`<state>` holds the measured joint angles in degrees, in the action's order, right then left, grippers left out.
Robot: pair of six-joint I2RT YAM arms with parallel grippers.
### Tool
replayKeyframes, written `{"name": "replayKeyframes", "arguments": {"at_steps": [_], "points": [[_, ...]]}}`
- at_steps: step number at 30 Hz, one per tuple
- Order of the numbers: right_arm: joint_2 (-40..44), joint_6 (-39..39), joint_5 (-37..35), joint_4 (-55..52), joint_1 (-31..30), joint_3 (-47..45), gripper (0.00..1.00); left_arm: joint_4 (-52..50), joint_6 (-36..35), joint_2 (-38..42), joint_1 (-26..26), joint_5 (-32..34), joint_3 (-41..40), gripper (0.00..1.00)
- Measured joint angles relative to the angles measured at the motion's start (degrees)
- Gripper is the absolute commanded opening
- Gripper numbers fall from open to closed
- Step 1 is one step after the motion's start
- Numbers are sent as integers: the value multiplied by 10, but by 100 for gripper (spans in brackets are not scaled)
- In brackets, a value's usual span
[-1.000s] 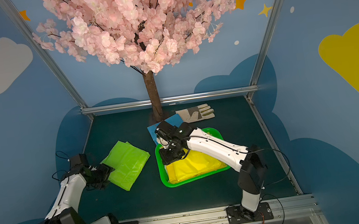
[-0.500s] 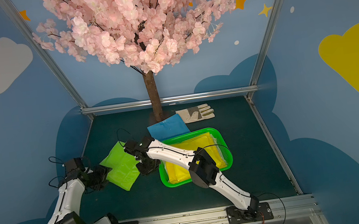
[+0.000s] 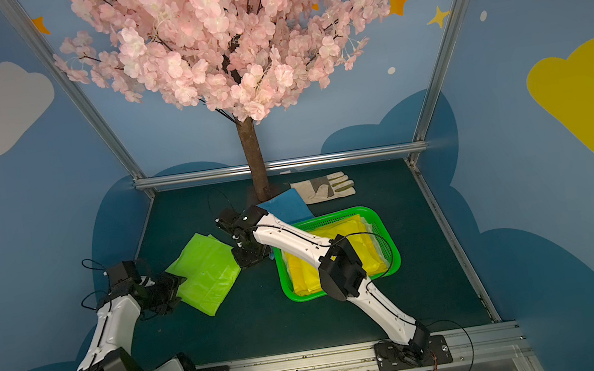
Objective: Put the folded raincoat in the basket
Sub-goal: Move the basket to the center of the board, then adjust the raincoat at the center of the board.
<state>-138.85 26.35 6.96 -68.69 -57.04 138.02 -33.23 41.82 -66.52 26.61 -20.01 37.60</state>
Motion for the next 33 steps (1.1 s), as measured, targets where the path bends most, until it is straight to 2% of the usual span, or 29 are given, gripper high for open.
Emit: {"name": "replayKeyframes", "arguments": {"at_steps": [7, 19, 22, 29, 33], "points": [[-50, 15, 83, 98, 44, 1, 55, 3, 0, 0, 0, -12, -22, 65], [-92, 68, 90, 219, 51, 1, 54, 6, 0, 2, 0, -17, -22, 65], [-116, 88, 101, 243, 54, 6, 45, 7, 0, 2, 0, -16, -22, 65], [-127, 116, 120, 247, 63, 4, 15, 7, 0, 4, 0, -16, -22, 65], [-71, 129, 122, 257, 59, -96, 10, 7, 0, 11, 0, -16, -25, 65]]}}
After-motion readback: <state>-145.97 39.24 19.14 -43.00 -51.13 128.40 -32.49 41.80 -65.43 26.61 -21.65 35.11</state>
